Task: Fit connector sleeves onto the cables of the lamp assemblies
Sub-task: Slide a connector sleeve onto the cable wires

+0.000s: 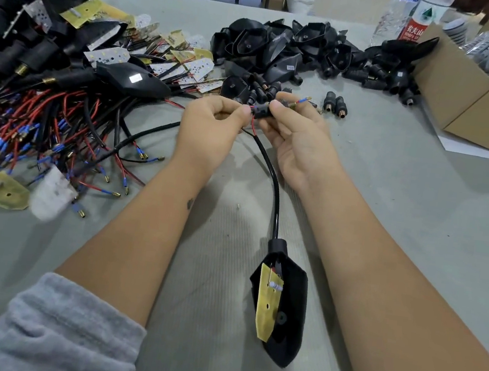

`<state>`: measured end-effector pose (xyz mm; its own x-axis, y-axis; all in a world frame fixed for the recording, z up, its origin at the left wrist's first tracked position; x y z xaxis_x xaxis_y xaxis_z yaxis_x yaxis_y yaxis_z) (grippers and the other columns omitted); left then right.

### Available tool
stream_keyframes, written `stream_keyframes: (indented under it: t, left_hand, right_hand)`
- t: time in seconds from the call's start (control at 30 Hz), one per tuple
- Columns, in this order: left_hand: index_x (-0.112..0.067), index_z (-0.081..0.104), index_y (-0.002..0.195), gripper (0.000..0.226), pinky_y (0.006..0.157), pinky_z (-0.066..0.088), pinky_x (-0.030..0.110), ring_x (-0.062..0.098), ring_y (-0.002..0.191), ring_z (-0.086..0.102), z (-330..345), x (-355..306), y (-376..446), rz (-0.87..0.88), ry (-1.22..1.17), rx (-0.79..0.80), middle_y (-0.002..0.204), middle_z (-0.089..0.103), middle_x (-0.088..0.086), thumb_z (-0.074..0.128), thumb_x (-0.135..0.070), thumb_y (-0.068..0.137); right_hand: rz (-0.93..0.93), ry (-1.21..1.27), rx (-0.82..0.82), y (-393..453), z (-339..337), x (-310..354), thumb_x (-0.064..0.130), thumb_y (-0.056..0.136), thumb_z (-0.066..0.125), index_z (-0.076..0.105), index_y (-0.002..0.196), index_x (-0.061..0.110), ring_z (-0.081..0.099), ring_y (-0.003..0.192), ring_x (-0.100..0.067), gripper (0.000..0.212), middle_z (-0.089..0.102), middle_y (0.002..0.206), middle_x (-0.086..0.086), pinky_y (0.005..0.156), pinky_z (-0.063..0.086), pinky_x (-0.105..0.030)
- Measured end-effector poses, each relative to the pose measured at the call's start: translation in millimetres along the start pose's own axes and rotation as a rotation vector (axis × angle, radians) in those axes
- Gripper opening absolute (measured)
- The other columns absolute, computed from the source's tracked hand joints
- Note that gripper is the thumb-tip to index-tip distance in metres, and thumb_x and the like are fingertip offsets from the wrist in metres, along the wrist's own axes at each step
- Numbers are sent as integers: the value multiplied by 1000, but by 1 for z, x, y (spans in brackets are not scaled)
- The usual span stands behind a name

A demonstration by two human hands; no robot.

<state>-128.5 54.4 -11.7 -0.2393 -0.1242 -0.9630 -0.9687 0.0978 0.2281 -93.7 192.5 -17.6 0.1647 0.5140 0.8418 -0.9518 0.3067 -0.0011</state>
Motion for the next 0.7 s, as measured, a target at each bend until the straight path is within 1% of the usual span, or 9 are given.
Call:
stream_keyframes:
  t: [0.03,0.1,0.2,0.27,0.37,0.43,0.5,0.6,0.7]
  left_hand:
    - [-13,68,83,12,59,43,11,-5,56,53,0,-1,-1,8,9,3,70,65,-4,64,-18,93]
    - [-10,68,84,11,59,43,10,-5,54,53,1,-3,-2,9,0,3,69,64,-3,65,-16,93]
    - [-8,69,84,13,59,43,11,-3,54,52,2,-6,-3,-2,-9,4,69,64,-1,64,-16,93]
    - [-10,68,81,15,60,45,14,1,56,53,2,-5,-3,-27,-17,-7,70,64,1,62,-17,93]
    - [-11,67,82,15,64,47,19,5,61,55,1,-2,-2,-51,2,-12,73,66,4,61,-18,93]
    - [-11,68,83,13,62,46,15,0,57,55,0,-4,-3,-29,18,-6,69,65,1,62,-17,93]
    - [-13,67,81,13,59,44,11,-5,52,53,2,-7,-5,0,15,14,66,63,-1,63,-14,93]
    - [-17,66,76,19,59,44,10,-5,52,52,3,-9,-7,9,2,33,66,62,-1,62,-12,94]
    - [-15,66,79,16,61,46,13,-1,55,54,2,-8,-6,-23,-17,18,67,63,0,62,-16,94]
  right_hand:
    - [1,-12,9,0,1,0,-6,93,55,57,91,10,60,77,-20,17,57,90,-12,67,55,-21]
    - [3,-12,8,0,1,0,-7,93,54,56,93,10,60,78,-20,16,57,92,-13,67,55,-21]
    - [16,44,-27,0,-2,-1,-8,92,56,52,105,6,61,77,-20,19,58,95,-15,66,56,-21]
    - [20,79,-44,0,-4,-2,-9,90,58,51,108,6,62,77,-20,24,58,99,-17,66,56,-22]
    - [20,77,-47,-1,-4,0,-8,90,58,55,95,6,62,74,-17,15,60,93,-13,68,56,-21]
    - [22,53,-32,-1,-2,0,-6,90,60,57,85,6,62,67,-13,14,63,83,-9,67,55,-20]
    - [21,31,-13,-2,0,0,-4,90,61,58,77,8,62,62,-11,18,64,76,-6,67,54,-21]
    - [27,20,2,-2,0,0,-2,91,61,58,76,10,61,68,-14,19,64,81,-7,66,52,-21]
    - [27,37,-6,-3,0,0,-3,91,60,59,84,9,61,69,-14,14,63,84,-7,66,53,-20]
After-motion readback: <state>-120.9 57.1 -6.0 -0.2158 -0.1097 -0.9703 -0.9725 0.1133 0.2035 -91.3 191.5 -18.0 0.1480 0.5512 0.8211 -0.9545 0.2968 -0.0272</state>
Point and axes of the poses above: each hand's wrist, its own y-axis towards the middle knuckle, its own z-axis out of the palm, x = y × z, the point moved 8 cm from there along y, towards the middle knuckle
